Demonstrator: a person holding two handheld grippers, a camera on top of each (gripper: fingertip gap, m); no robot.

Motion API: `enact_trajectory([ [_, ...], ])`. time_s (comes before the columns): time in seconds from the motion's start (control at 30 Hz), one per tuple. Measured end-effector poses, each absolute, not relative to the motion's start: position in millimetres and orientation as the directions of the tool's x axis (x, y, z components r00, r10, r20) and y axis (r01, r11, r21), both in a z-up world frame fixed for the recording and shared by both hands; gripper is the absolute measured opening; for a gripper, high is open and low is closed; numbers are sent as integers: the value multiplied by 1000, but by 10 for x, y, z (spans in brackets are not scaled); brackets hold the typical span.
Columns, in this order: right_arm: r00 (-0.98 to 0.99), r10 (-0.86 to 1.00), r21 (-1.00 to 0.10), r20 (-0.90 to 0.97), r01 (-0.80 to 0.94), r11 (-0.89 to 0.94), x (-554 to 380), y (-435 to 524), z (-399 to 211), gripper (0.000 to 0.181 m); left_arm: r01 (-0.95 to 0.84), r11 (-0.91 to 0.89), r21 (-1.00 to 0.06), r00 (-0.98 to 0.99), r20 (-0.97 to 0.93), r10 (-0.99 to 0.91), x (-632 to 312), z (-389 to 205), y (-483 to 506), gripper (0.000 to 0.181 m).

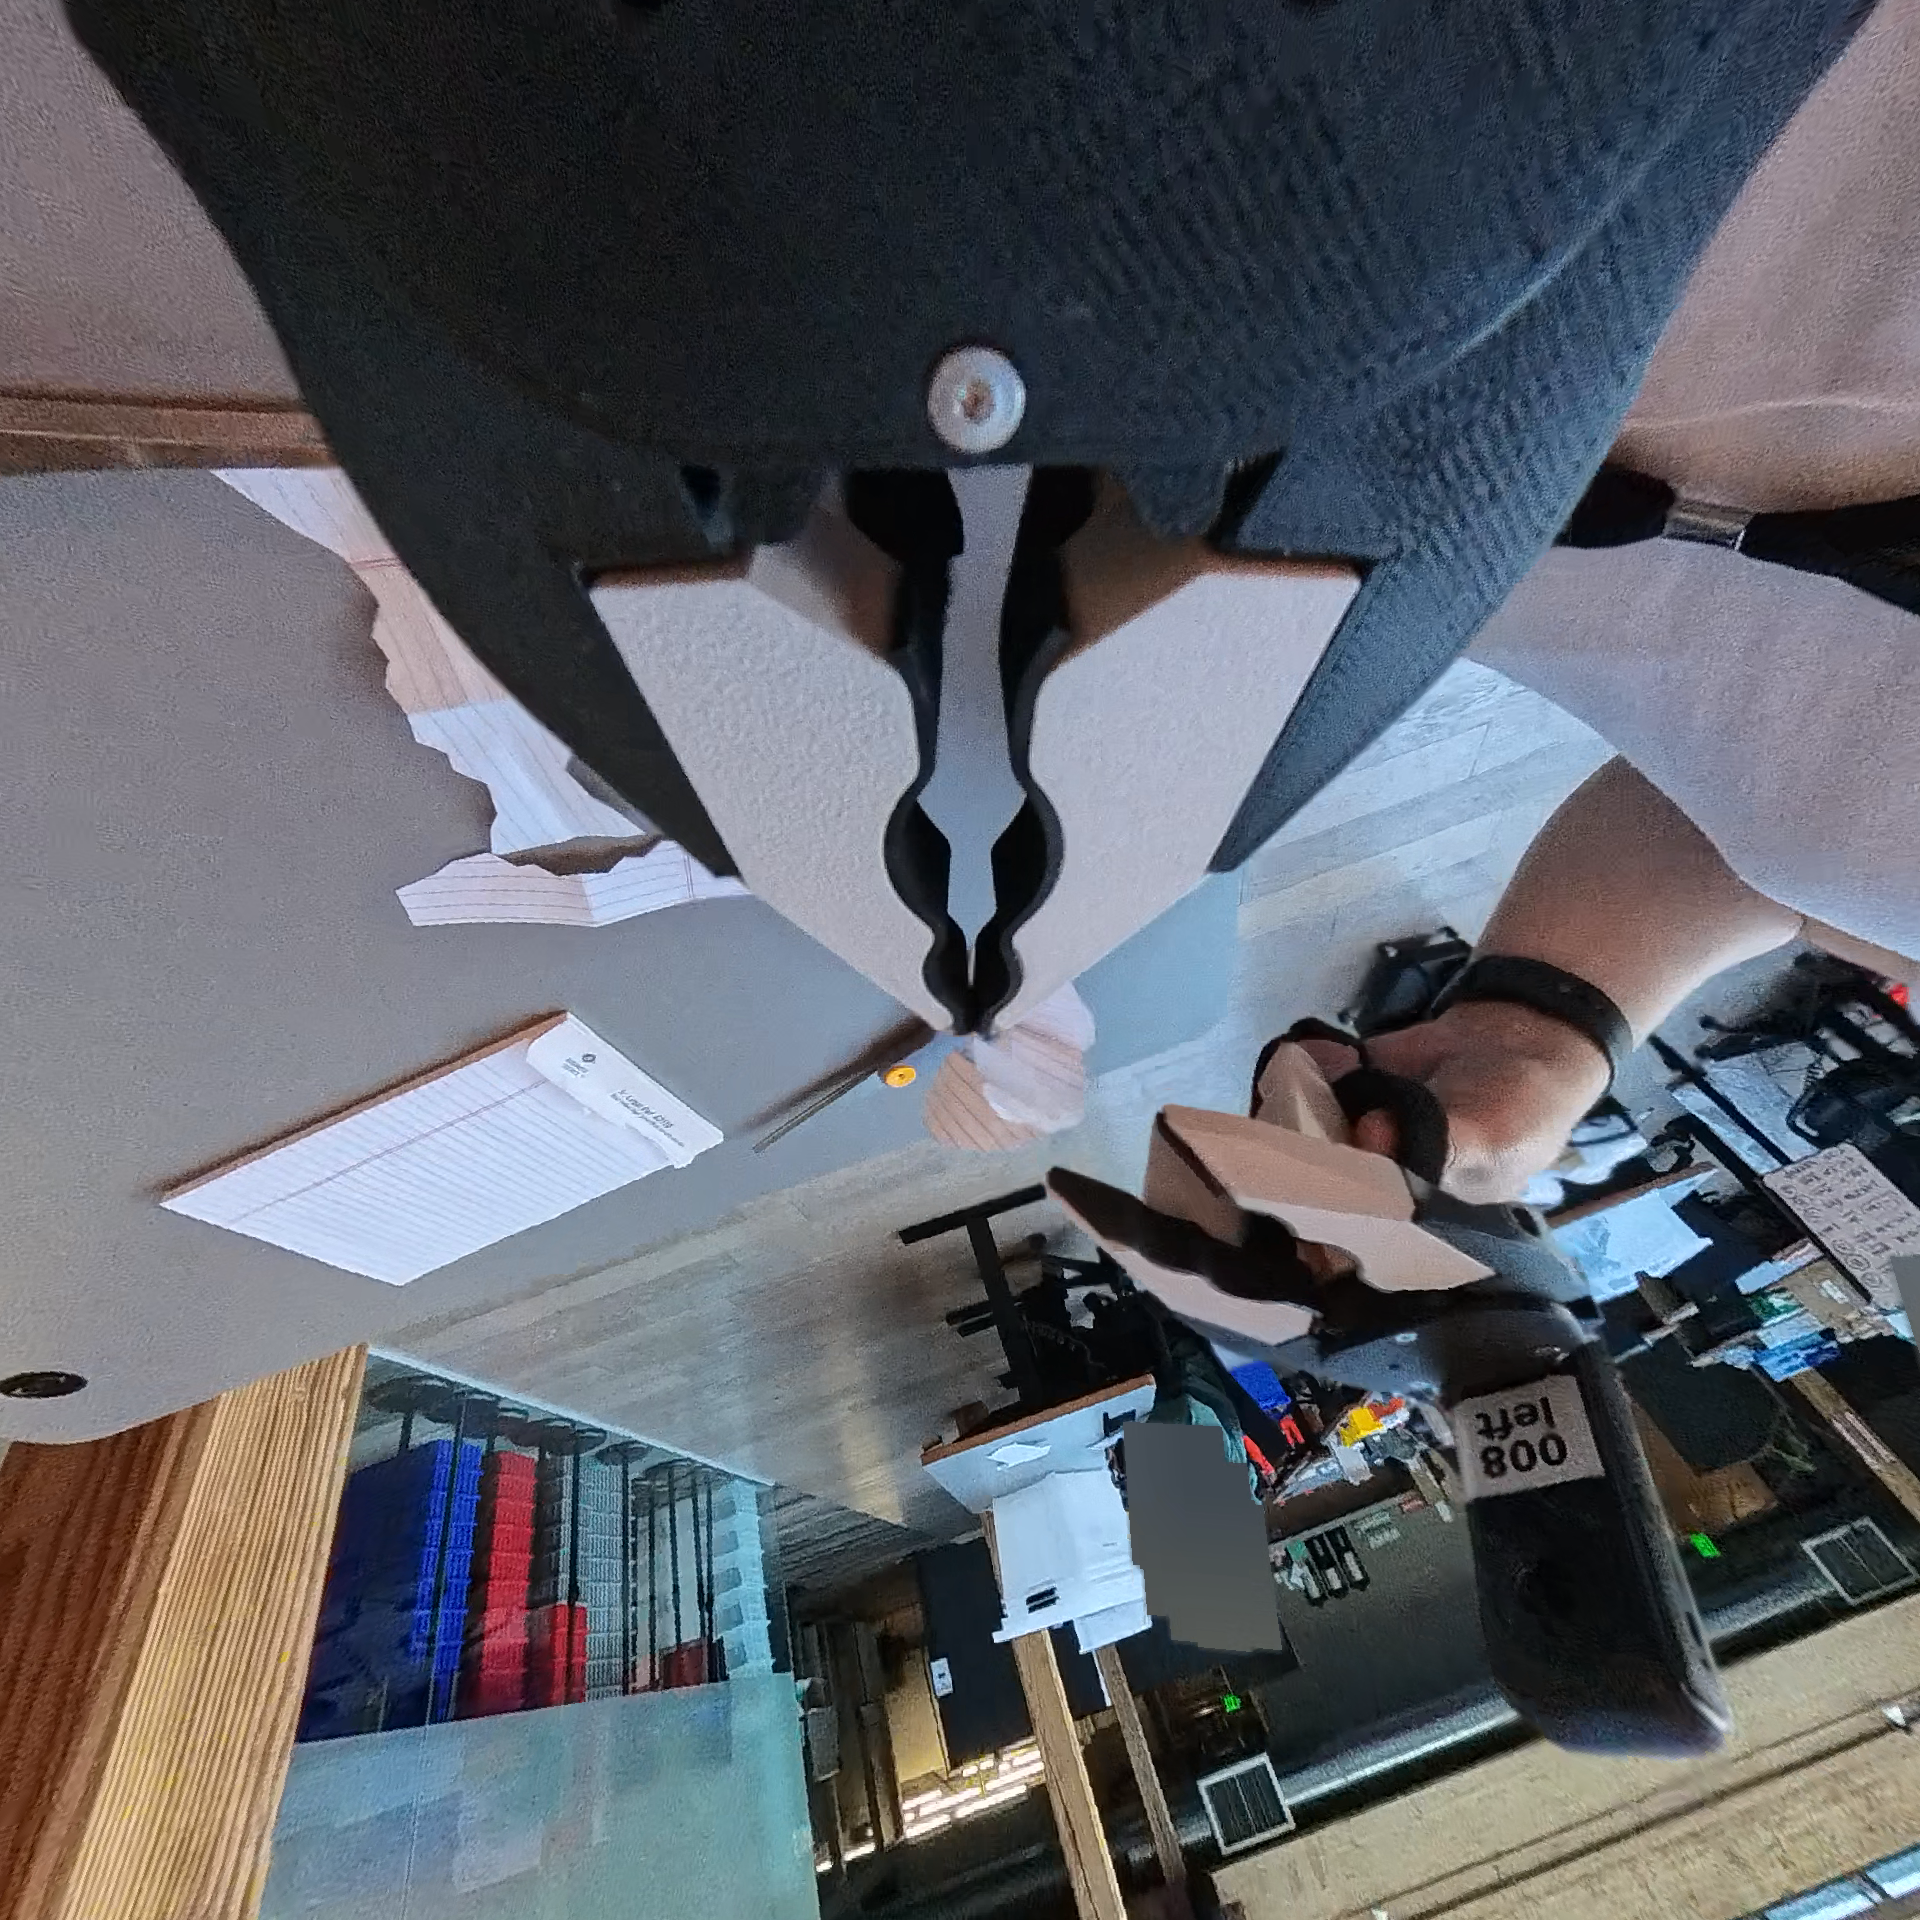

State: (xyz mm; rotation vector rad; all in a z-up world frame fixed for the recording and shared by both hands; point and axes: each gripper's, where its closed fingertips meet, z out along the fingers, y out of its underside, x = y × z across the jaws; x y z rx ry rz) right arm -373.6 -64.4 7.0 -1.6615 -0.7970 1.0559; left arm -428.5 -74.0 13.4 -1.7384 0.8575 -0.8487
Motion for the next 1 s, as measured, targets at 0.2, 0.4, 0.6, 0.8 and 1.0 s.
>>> enact_trajectory([
  [0.2,360,915,-980,-183,-141,-141,-3679,-764,365,0,25,-433,-901,318,418,-851,-4157,353,-859,39],
  [0.4,318,936,-978,-149,-190,-91,-3702,-858,483,0,131,-398,-908,143,415,-899,-4051,519,-997,42],
  [0.6,257,943,-945,-211,-299,-130,-3745,-875,580,0,153,-349,-925,135,369,-920,-3899,504,-1029,27],
  [0.8,381,924,-969,-42,-240,54,-3749,-838,576,0,219,-450,-866,61,473,-879,-3854,512,-1036,33],
  [1.0,398,917,-972,20,-205,110,-3823,-864,523,0,302,-494,-815,48,531,-846,-3882,516,-933,16],
])
